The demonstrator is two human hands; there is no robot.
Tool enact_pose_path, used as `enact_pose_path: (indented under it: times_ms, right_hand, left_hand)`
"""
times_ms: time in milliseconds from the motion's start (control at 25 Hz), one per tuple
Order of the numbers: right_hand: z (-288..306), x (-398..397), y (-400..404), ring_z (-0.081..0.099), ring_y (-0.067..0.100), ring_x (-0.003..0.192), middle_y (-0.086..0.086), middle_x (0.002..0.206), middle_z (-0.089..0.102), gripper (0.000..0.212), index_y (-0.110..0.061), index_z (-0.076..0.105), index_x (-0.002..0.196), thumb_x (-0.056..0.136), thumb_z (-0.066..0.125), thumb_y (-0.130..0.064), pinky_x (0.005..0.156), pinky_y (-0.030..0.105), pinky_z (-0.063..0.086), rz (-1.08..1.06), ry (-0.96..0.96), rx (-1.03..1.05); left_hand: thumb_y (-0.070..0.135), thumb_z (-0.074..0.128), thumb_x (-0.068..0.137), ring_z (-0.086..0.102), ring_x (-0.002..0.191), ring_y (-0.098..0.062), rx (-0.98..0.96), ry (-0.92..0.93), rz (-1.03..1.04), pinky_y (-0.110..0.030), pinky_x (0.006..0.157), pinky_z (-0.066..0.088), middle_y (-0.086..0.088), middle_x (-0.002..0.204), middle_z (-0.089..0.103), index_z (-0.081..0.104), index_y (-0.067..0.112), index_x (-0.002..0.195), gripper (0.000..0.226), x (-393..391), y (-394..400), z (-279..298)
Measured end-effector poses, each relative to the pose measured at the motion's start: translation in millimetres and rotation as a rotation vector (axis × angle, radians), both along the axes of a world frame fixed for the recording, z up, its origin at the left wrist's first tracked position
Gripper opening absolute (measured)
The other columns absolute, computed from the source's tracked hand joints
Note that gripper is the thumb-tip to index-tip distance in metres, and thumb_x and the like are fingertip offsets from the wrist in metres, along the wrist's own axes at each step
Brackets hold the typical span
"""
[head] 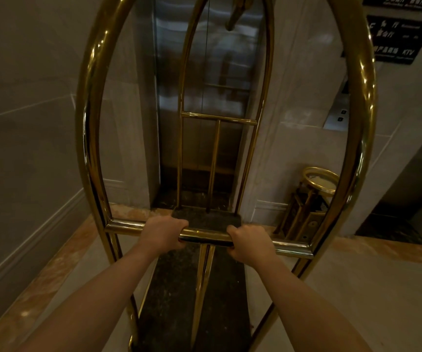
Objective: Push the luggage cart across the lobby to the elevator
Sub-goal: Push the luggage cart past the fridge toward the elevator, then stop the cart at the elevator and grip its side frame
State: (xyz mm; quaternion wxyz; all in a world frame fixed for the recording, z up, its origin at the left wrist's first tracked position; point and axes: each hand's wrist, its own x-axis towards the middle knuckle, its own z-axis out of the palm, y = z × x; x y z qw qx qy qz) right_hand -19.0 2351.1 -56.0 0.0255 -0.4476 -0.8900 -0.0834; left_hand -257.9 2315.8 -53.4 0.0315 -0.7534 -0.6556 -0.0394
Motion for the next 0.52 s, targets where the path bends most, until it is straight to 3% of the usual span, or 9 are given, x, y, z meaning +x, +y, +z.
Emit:
enact_pose_path:
  times_ms: [360,520]
  right_hand:
    - [-1,-1,17,0.05,0.014,0.067,-0.006,0.078,0.05,0.026,-0.024,0.053,0.11,0.09,0.061,-0.037,0.062,0.03,0.042,-0.006,0.029,-0.026]
    - [-2,-2,19,0.059,0.018,0.073,-0.003,0.085,0.061,0.026,-0.026,0.054,0.109,0.088,0.062,-0.039,0.062,0.032,0.048,-0.045,0.026,-0.014]
  left_hand:
    - [0.04,0.068,0.084,0.064,0.09,-0.014,0.007,-0.009,-0.001,-0.032,0.078,0.05,0.007,0.097,0.067,0.061,0.032,0.106,0.025,-1,13,-1]
    - [0.042,0.067,0.085,0.064,0.089,-0.014,-0.004,-0.023,-0.039,-0.031,0.075,0.05,0.007,0.098,0.067,0.059,0.03,0.107,0.026,-4,16,-1]
